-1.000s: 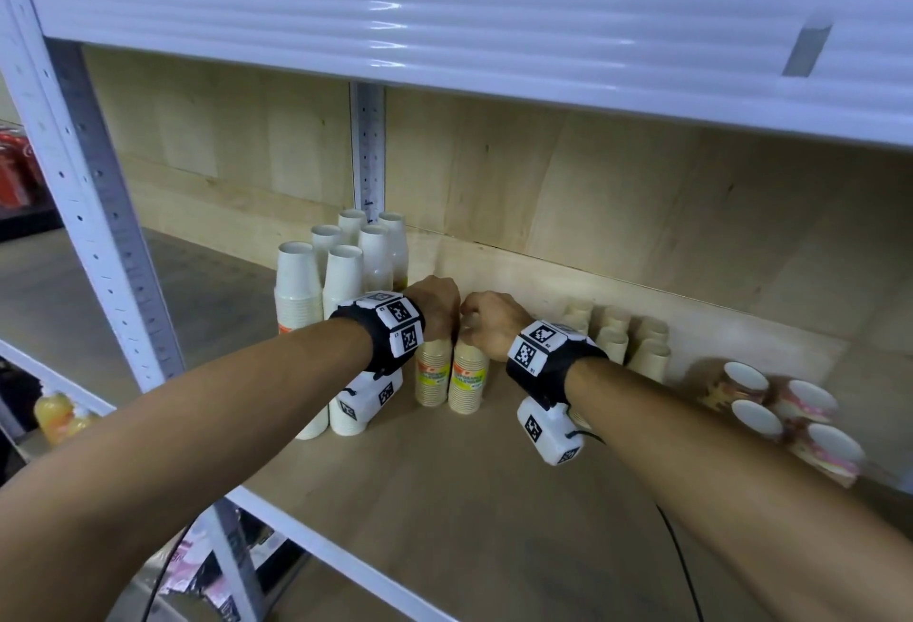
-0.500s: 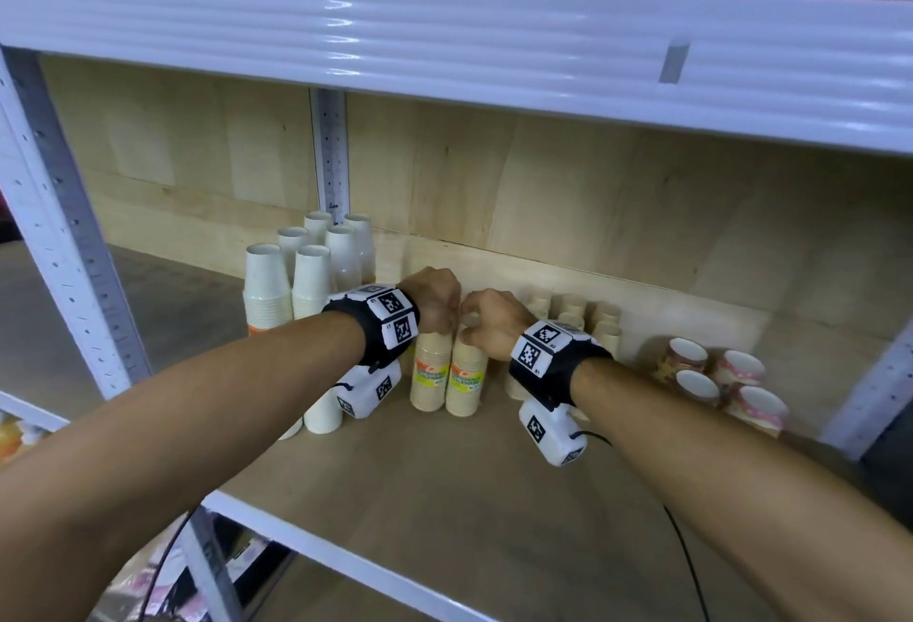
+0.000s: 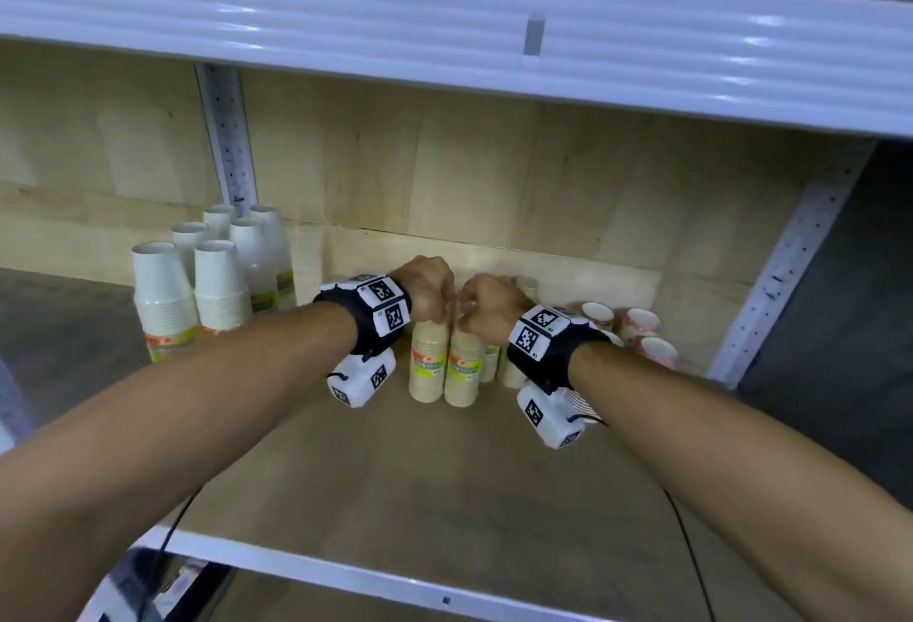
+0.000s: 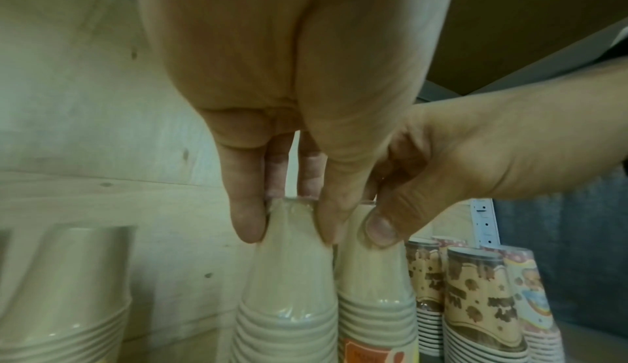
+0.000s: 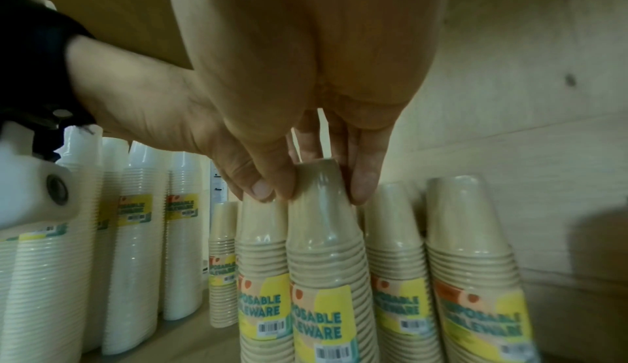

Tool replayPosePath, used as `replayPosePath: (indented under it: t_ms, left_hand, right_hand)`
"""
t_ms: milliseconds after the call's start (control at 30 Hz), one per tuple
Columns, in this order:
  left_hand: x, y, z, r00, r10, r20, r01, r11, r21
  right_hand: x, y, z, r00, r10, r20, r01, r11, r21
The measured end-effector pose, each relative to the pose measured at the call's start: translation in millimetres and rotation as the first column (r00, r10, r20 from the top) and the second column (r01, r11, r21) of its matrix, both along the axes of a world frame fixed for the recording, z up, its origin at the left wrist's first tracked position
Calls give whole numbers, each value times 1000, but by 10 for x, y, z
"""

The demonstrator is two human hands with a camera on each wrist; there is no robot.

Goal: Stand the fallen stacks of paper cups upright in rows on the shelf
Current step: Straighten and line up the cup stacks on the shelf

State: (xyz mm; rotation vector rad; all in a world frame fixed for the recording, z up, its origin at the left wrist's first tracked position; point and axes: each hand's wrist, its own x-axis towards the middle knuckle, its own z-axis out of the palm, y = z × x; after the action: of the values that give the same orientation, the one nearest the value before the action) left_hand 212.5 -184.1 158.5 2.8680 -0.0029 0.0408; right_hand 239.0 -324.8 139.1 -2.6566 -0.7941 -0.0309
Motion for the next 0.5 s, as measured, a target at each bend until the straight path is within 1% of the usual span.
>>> replayPosePath:
  t_ms: [233, 500]
  left_hand:
    - [144, -161, -96, 1000, -27, -6, 27, 998, -52]
    - [247, -189, -193, 999, -36, -9, 35, 995, -90]
  right_hand:
    - [132, -152, -77, 998, -59, -21, 58, 998, -37]
    - [346, -160, -233, 997, -72, -16, 71, 995, -64]
